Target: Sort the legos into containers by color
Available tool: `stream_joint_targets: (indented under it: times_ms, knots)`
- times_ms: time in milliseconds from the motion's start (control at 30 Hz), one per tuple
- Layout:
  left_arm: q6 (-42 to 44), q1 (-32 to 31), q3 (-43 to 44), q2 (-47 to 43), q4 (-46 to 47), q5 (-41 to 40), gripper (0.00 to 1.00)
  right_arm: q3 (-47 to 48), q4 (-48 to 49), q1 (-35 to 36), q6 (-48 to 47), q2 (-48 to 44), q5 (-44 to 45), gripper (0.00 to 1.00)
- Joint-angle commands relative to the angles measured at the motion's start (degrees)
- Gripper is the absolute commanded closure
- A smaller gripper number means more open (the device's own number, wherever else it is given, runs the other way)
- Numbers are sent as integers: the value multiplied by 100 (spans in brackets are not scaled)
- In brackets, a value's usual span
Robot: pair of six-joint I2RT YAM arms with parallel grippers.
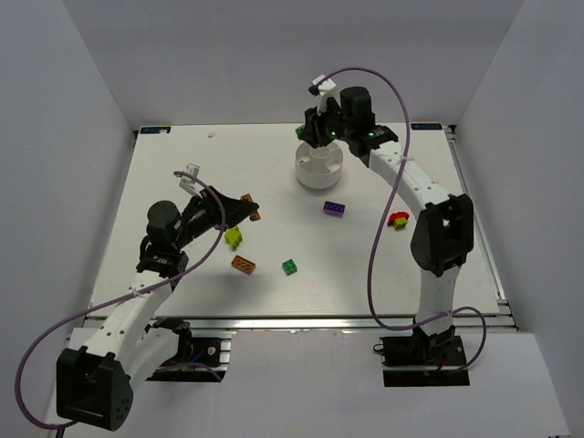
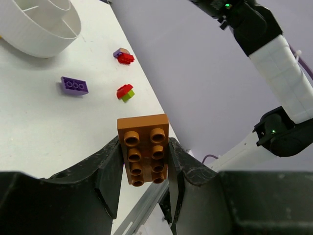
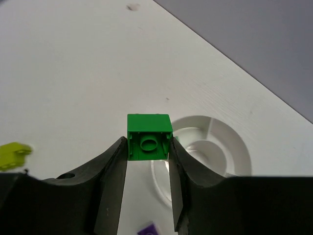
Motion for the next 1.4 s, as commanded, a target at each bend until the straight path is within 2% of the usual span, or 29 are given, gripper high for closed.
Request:
stream_joint_targets:
  times_ms: [0,200,500,1067,1133,1233,1267,1367]
  knots:
    - [274,32,-105,-289,-513,-318,100,435,-555,99,-1087,474,1270,100]
    - [222,32,-395,-676,-663,-397,100,621,-476,125,-1659,879,1315,100]
    - [248,32,-465,-650,-680,-362,100,657,-345,257,-2099,1090,1157,100]
    - [195,23,-553,-606,-610,-309,99,630,130,389,-3198,1468,1781,100]
    - [186,23,-562,-606,-610,-318,99,604,139,389,-3268,1477,1798,94]
    - [177,32,-545,-606,-601,-309,99,586,130,389,-3242,1486,1772,70]
    - [177,32,-553,-597,-584,-309,99,578,130,389,-3225,1477,1746,56]
    - [169,23,-536,-571,-557,-300,98,490,130,389,-3198,1442,1649,43]
